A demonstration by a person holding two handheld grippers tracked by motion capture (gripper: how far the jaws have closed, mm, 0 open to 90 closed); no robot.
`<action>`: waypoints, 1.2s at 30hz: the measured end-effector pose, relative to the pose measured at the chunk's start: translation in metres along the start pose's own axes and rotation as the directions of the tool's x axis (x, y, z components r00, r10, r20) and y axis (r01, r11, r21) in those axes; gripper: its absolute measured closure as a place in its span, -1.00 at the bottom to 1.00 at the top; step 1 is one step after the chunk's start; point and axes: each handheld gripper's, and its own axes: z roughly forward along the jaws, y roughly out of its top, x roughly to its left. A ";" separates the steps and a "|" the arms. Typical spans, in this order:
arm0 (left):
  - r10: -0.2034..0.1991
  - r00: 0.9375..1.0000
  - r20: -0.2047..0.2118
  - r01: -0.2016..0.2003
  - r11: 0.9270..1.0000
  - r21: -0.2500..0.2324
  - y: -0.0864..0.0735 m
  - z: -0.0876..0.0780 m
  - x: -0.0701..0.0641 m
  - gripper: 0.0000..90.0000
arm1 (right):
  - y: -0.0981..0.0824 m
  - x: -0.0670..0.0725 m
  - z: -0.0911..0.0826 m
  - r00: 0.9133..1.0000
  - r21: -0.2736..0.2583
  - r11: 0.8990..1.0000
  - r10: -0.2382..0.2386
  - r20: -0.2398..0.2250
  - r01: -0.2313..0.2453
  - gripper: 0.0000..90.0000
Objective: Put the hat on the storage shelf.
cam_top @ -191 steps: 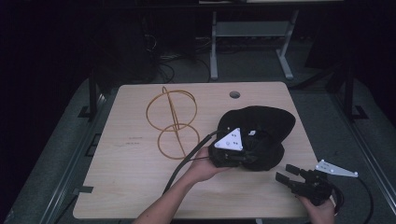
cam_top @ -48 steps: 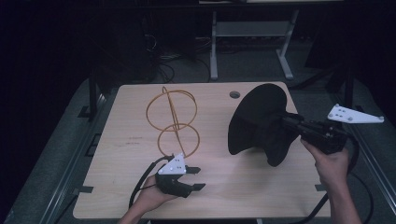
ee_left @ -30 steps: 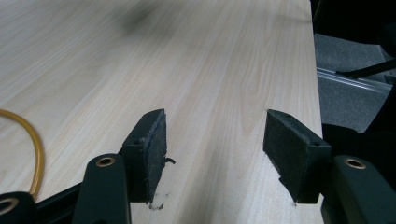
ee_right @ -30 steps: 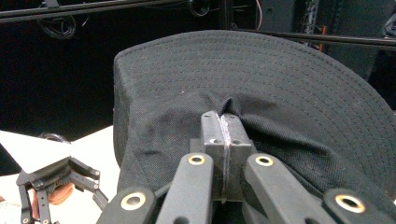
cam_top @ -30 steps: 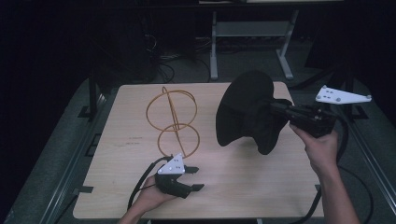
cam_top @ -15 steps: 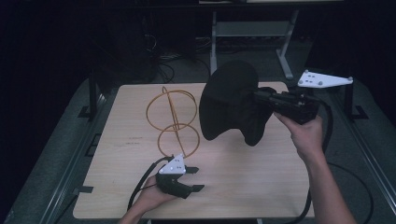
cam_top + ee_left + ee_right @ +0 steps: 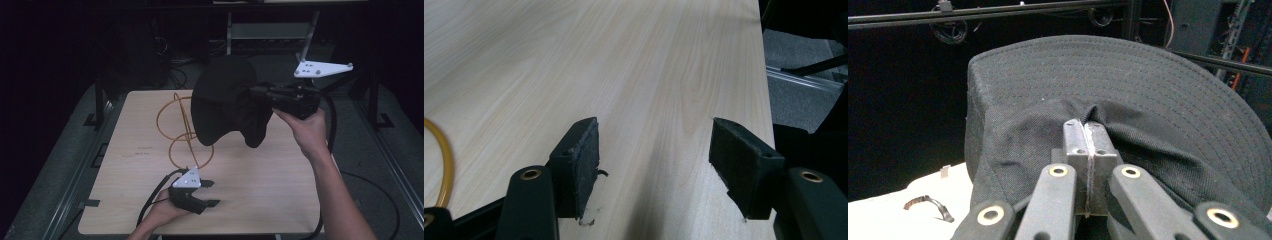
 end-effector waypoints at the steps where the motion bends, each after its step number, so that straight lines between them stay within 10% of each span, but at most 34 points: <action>1: 0.000 1.000 0.000 0.000 1.000 0.000 0.000 0.000 0.000 -0.20 | 0.000 0.000 0.000 1.000 0.000 1.000 0.000 0.000 0.000 1.00; 36: 0.034 0.999 0.029 -0.034 0.999 0.012 0.003 0.012 -0.008 -0.21 | 0.053 0.023 0.137 0.990 0.205 0.977 -0.025 -0.137 0.054 1.00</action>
